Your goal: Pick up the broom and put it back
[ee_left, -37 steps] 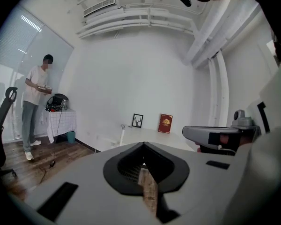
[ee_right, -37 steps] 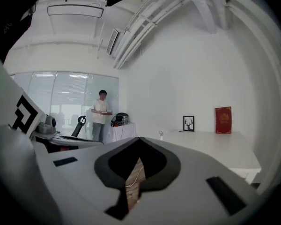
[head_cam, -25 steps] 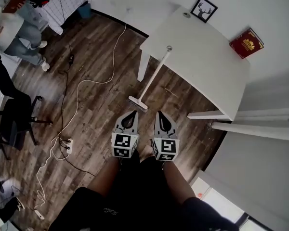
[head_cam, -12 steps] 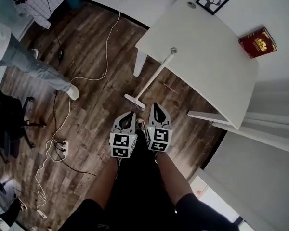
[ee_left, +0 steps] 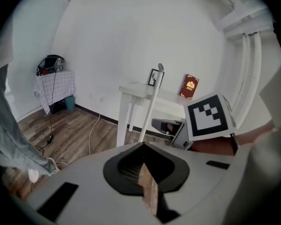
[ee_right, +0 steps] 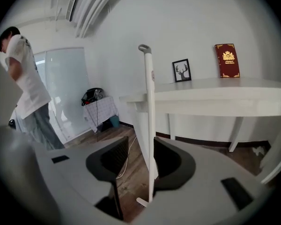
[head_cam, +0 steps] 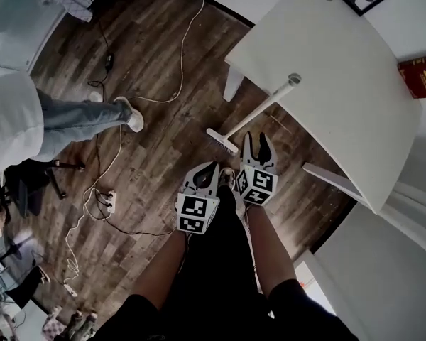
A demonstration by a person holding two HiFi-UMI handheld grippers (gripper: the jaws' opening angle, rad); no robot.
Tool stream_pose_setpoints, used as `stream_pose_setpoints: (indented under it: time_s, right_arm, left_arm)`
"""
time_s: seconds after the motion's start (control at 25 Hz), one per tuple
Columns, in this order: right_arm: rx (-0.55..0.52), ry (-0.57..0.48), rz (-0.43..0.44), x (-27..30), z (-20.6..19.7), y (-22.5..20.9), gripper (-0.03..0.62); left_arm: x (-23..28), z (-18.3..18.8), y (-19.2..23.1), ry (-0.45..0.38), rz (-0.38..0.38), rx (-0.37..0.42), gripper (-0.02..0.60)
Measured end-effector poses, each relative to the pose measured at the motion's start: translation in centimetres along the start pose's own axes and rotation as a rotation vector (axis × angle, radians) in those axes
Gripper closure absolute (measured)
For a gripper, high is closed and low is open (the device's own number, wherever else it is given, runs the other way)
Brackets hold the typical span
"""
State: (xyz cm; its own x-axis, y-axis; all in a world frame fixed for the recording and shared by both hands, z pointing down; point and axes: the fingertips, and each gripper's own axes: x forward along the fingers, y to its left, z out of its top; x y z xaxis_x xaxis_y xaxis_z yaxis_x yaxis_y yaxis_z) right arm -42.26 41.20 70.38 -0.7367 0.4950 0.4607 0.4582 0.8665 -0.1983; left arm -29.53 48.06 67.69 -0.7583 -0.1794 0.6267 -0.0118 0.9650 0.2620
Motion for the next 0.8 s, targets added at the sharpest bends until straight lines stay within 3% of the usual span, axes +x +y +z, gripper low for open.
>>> stream_pose_setpoints:
  time_s: [0.4,0.8]
  right_arm:
    - [-0.012,0.063,-0.056,7.1,-3.5,-2.3,0.427]
    - [-0.033,0.051,-0.063,9.1,-4.4,-3.3,0.431]
  left_arm:
    - [3.7,-1.2,2.0,0.036,0.029,-0.055,0.58]
    - [5.0,-1.3,2.3,0.056,0.035,-0.074,0.58]
